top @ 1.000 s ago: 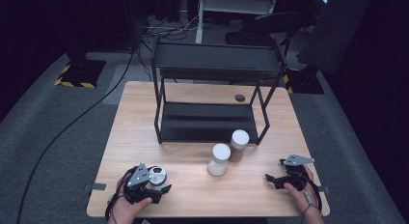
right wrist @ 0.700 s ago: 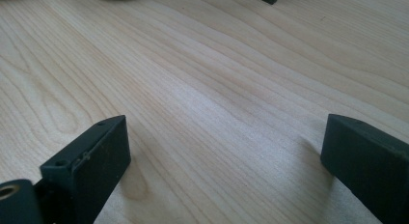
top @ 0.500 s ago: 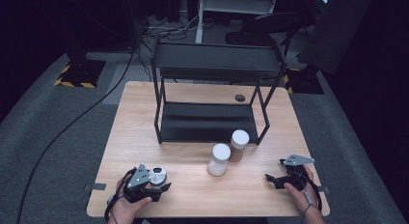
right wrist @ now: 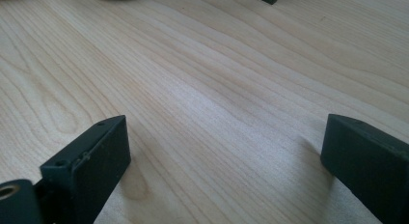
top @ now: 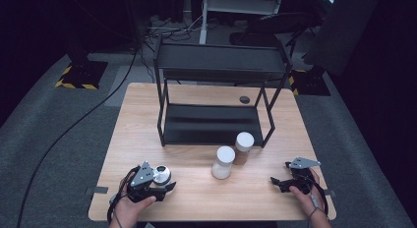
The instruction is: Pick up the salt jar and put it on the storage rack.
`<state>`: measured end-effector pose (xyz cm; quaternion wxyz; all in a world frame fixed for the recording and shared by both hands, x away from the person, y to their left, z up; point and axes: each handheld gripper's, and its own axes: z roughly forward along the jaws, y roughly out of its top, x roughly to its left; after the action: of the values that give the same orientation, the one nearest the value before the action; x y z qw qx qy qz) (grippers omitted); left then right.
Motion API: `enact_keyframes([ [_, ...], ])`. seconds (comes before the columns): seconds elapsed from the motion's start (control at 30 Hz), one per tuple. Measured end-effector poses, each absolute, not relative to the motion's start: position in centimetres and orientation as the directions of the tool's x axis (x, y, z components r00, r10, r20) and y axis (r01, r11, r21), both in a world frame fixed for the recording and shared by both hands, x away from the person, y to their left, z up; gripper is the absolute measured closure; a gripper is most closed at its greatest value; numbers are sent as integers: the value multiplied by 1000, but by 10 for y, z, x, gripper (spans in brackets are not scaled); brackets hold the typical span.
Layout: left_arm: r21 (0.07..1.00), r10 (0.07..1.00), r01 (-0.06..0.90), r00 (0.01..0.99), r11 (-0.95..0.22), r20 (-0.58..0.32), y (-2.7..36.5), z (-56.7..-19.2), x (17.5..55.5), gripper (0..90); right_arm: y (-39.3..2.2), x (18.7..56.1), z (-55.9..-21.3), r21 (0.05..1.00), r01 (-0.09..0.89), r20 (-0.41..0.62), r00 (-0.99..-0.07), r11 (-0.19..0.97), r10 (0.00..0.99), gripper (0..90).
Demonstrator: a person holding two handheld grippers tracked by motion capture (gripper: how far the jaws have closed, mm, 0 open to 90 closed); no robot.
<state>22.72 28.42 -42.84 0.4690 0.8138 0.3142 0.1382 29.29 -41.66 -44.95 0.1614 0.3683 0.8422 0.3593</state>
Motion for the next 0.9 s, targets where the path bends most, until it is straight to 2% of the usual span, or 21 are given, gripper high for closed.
enact_keyframes([
  [0.43, 844, 620, 353, 784, -403, -32, 278, -385, 244, 297, -417, 293, -449, 724, 504, -7, -677, 471, 736, 33],
  [0.9, 841, 608, 336, 794, -425, -10, 262, -354, 273, 297, -417, 293, -449, 724, 504, -7, -677, 471, 736, 34],
])
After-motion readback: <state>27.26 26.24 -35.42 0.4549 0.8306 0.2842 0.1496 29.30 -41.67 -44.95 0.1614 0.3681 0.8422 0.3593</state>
